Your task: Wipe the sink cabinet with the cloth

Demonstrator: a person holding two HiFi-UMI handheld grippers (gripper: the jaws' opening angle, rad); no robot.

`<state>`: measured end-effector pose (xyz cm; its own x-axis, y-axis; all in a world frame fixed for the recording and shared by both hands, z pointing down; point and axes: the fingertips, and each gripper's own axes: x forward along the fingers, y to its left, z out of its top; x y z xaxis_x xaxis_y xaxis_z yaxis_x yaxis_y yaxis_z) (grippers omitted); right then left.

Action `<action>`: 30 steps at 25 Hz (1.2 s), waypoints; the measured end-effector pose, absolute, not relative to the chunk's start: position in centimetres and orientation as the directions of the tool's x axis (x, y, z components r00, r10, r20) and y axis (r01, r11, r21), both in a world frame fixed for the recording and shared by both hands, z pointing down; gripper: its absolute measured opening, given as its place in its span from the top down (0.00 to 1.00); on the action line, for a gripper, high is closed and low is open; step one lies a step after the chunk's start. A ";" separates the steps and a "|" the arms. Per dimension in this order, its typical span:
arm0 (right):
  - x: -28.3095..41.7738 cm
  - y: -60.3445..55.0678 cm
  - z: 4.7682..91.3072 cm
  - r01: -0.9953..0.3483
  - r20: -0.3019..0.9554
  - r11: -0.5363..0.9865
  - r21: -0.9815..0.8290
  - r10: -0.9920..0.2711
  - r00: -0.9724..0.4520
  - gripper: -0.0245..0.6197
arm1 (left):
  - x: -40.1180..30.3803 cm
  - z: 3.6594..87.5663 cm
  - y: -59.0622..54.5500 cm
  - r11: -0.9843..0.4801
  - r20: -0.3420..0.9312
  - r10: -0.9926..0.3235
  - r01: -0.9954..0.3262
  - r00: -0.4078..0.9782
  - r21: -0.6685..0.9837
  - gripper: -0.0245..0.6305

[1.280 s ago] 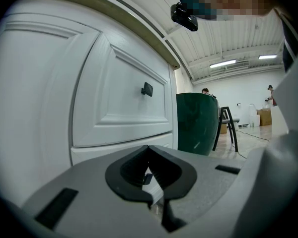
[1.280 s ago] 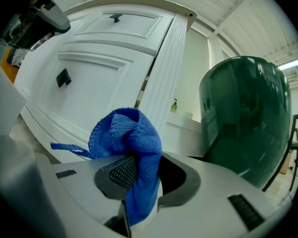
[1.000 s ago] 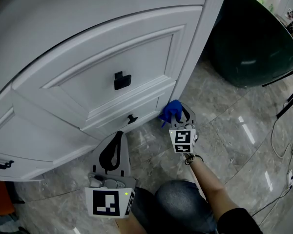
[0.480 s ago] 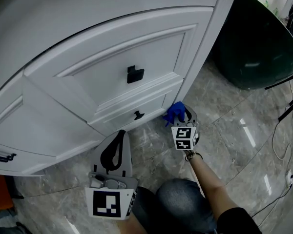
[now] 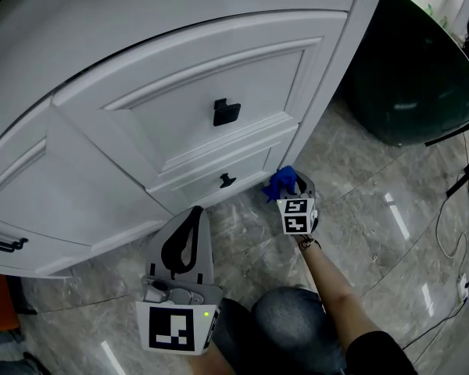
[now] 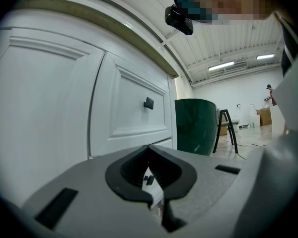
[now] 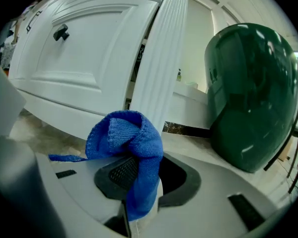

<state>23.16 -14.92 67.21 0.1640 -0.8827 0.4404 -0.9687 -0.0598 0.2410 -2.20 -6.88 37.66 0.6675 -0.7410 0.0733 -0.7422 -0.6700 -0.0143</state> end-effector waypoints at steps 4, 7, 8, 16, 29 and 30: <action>23.1 -15.2 68.3 -0.976 0.475 -0.034 0.217 -0.869 0.136 0.79 | -1.9 37.3 -6.8 -0.662 0.060 -0.748 -0.749 0.662 0.006 0.96; 23.1 -15.2 69.0 -0.982 0.497 -0.020 0.190 -0.860 0.114 0.79 | -1.2 37.7 -6.8 -0.667 0.076 -0.742 -0.745 0.666 0.017 0.96; 23.1 -15.2 69.1 -0.983 0.500 -0.017 0.184 -0.859 0.109 0.79 | -0.9 37.9 -6.8 -0.672 0.086 -0.737 -0.740 0.670 0.008 0.96; 23.2 -15.1 69.7 -0.988 0.490 -0.009 0.152 -0.868 0.083 0.79 | 0.6 39.1 -7.4 -0.713 0.077 -0.699 -0.701 0.711 0.000 0.96; 15.6 -6.4 56.1 -0.984 0.525 0.152 -0.093 -0.833 -0.178 0.78 | 9.4 31.9 -1.4 -0.878 0.093 -0.472 -0.477 0.876 0.034 0.96; 14.4 -5.5 53.6 -0.978 0.512 0.171 -0.123 -0.833 -0.210 0.78 | 9.7 30.6 -0.4 -0.889 0.105 -0.449 -0.456 0.887 0.047 0.96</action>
<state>14.44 -5.49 53.64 -0.2096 -0.8333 0.5116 -0.9777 0.1705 -0.1227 9.70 -0.41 30.62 0.8872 -0.4492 0.1049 -0.4557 -0.8889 0.0474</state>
